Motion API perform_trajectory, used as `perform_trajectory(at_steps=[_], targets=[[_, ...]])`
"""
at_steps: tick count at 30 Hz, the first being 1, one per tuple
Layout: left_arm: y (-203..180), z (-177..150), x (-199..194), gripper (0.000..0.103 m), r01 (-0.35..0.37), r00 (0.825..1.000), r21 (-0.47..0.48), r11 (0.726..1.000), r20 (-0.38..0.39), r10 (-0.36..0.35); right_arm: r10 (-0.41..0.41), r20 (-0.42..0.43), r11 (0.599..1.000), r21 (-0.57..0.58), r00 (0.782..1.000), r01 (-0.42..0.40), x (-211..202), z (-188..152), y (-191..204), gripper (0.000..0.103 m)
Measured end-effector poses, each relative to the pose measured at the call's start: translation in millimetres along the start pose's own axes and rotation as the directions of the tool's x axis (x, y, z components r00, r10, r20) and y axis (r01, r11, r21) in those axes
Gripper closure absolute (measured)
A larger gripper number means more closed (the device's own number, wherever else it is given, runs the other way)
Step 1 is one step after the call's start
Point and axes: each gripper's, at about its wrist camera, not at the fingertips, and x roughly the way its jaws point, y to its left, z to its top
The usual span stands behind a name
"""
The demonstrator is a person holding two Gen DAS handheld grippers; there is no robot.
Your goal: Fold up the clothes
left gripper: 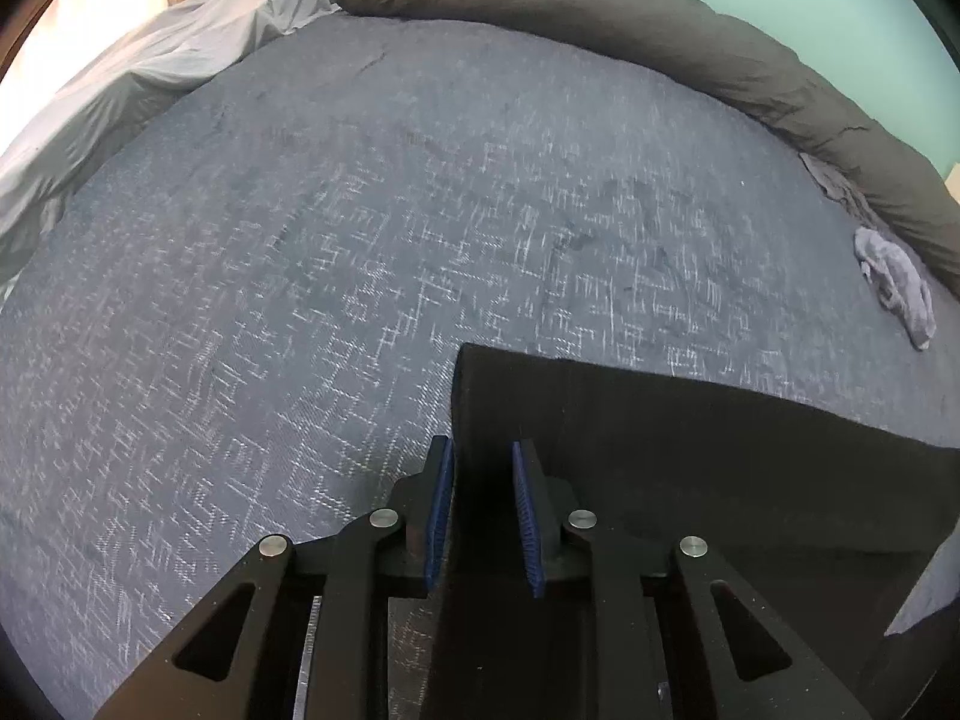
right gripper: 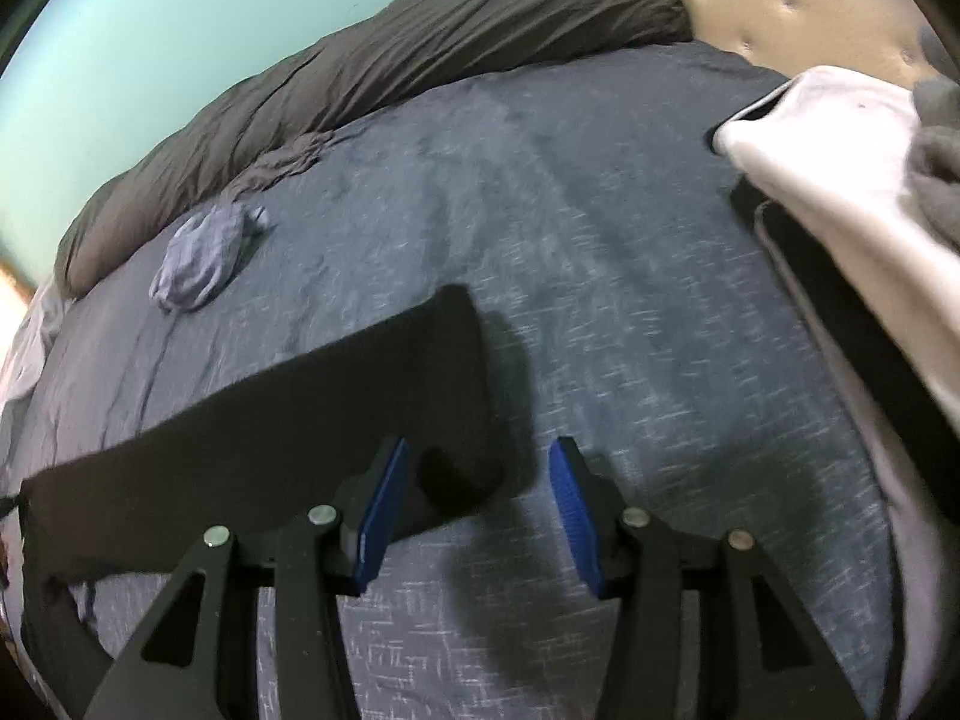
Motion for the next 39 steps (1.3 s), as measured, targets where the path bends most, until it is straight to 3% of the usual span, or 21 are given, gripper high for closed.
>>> perform_trajectory(at_steps=[2, 3, 4, 9, 14, 21, 23, 26, 29, 31, 32, 37, 39], targets=[[-1, -1, 1, 0.081, -0.003, 1.000, 0.002, 1.000, -0.004, 0.003, 0.012, -0.002, 1.000, -0.025, 1.000, -0.012, 3, 2, 8, 0.076], [-1, -2, 2, 0.081, -0.004, 1.000, 0.003, 1.000, -0.006, 0.004, 0.006, -0.007, 0.999, -0.036, 1.000, -0.007, 5, 3, 11, 0.096], [-1, -2, 2, 0.081, -0.006, 1.000, 0.005, 1.000, -0.008, 0.006, -0.008, -0.008, 0.999, -0.045, 1.000, 0.008, 4, 5, 14, 0.097], [-3, -5, 5, 0.081, -0.012, 1.000, 0.010, 1.000, -0.019, 0.013, -0.065, 0.004, 0.998, 0.012, 0.998, 0.065, -16, 38, 10, 0.099], [-3, -7, 6, 0.081, -0.014, 1.000, 0.007, 1.000, -0.014, 0.015, -0.127, 0.022, 0.992, -0.016, 0.992, 0.128, -39, 75, 22, 0.099], [-6, -8, 8, 0.081, -0.028, 0.999, 0.016, 0.999, -0.018, 0.028, -0.218, -0.062, 0.974, 0.050, 0.974, 0.221, 3, 75, 20, 0.099], [-7, -7, 8, 0.081, -0.027, 0.999, 0.024, 0.999, -0.021, 0.028, -0.238, -0.082, 0.968, 0.060, 0.968, 0.243, 17, 71, 19, 0.099], [-8, -7, 9, 0.080, -0.030, 0.999, 0.034, 0.999, -0.021, 0.031, -0.210, -0.075, 0.976, 0.044, 0.975, 0.214, 28, 64, 19, 0.098], [-8, -8, 12, 0.079, -0.029, 0.999, 0.033, 0.999, -0.024, 0.030, -0.184, -0.033, 0.981, 0.053, 0.982, 0.185, 25, 59, 16, 0.090], [-8, -9, 14, 0.078, -0.030, 0.999, 0.024, 0.999, -0.023, 0.031, -0.143, 0.015, 0.986, 0.092, 0.990, 0.141, 16, 55, 8, 0.062], [-8, -10, 14, 0.078, -0.031, 0.999, 0.023, 0.999, -0.022, 0.032, -0.111, 0.033, 0.988, 0.113, 0.993, 0.107, 12, 50, 2, 0.059], [-9, -10, 13, 0.077, -0.030, 0.999, 0.017, 0.999, -0.020, 0.030, -0.013, -0.002, 0.994, 0.107, 1.000, 0.013, 13, 27, -8, 0.059], [-8, -9, 13, 0.077, -0.026, 0.999, 0.007, 1.000, -0.023, 0.026, -0.007, -0.049, 0.993, 0.121, 0.999, 0.013, 22, 18, -9, 0.059]])
